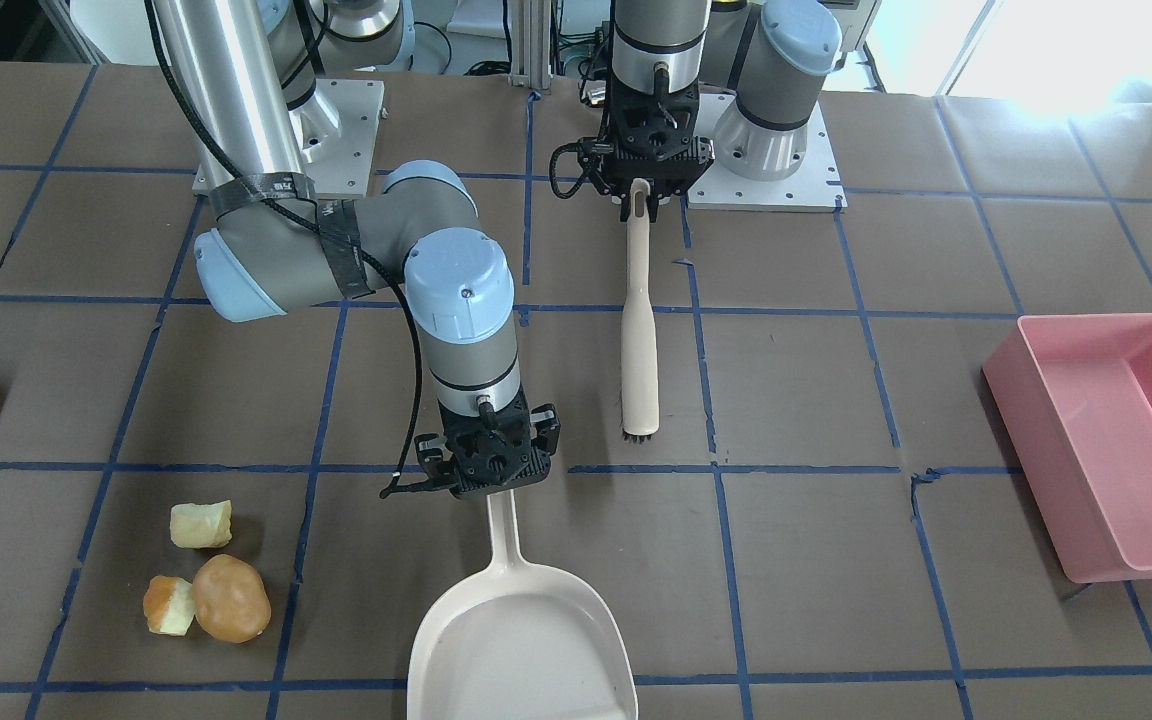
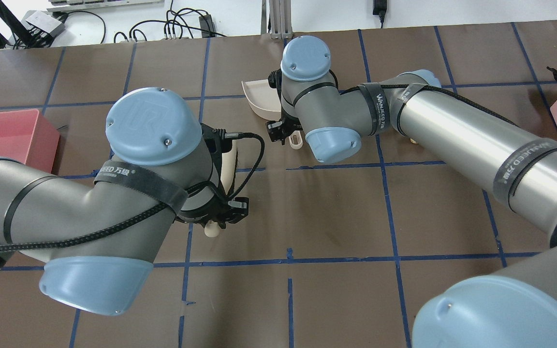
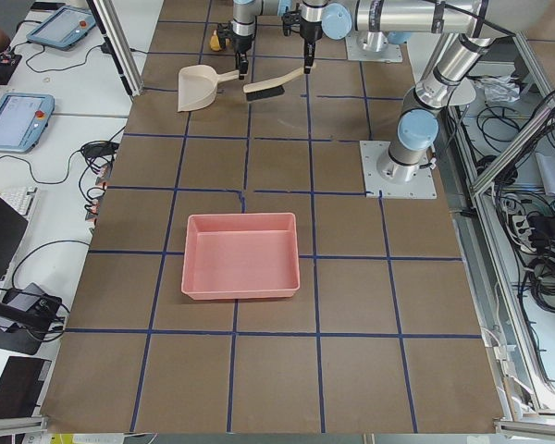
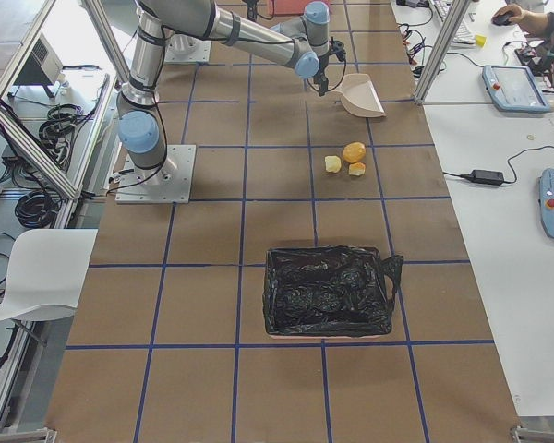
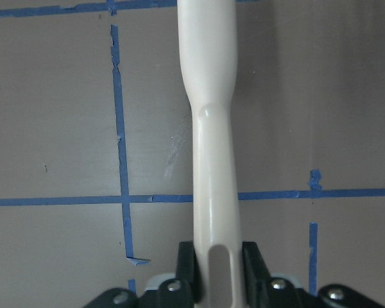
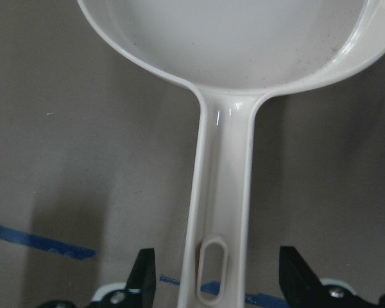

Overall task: Sweep and dump trash in nearest bin
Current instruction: 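Lift the dustpan with the right gripper and carry it beyond the potato and bread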

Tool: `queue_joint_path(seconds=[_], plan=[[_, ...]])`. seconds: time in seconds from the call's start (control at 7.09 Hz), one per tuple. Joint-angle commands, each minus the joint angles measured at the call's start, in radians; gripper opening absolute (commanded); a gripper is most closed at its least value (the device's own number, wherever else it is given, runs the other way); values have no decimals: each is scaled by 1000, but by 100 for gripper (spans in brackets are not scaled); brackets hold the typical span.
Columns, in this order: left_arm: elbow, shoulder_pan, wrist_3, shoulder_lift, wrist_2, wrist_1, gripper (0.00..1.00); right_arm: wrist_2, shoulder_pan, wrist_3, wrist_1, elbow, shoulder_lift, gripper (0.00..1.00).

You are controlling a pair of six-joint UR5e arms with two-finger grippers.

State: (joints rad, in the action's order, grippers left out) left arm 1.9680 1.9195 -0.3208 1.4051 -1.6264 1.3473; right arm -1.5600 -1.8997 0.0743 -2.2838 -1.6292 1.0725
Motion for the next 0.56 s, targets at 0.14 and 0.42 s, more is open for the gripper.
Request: queue_joint_path(seconds=[0.14, 0.42], plan=[[-1, -2, 2, 2, 0, 6, 0, 3, 1, 1, 6, -1, -5, 45], [-3, -2, 0, 8, 0, 3, 0, 15, 2, 5, 20, -1, -5, 19]])
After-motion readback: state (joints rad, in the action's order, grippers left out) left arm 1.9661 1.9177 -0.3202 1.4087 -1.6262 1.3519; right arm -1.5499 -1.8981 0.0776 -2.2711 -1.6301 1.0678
